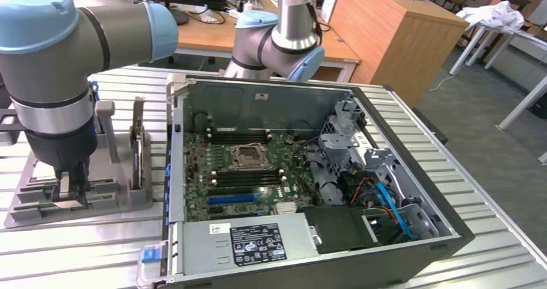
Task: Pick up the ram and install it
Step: 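Pick up the ram and move it above insertion slot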
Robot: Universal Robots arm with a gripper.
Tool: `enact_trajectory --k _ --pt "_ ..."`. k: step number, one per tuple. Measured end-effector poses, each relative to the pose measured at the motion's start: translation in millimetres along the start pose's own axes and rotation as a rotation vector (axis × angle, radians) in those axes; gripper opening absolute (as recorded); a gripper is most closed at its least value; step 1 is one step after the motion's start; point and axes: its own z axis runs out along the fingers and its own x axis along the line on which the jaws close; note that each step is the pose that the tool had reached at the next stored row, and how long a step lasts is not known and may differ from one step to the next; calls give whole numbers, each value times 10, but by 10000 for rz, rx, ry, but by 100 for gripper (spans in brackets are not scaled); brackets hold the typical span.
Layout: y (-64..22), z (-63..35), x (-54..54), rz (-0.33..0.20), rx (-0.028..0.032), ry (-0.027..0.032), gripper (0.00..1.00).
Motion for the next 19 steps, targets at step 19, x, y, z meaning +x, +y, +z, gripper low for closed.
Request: enact_trajectory --k 19 --pt "22 62 -3 1 2 -1 40"
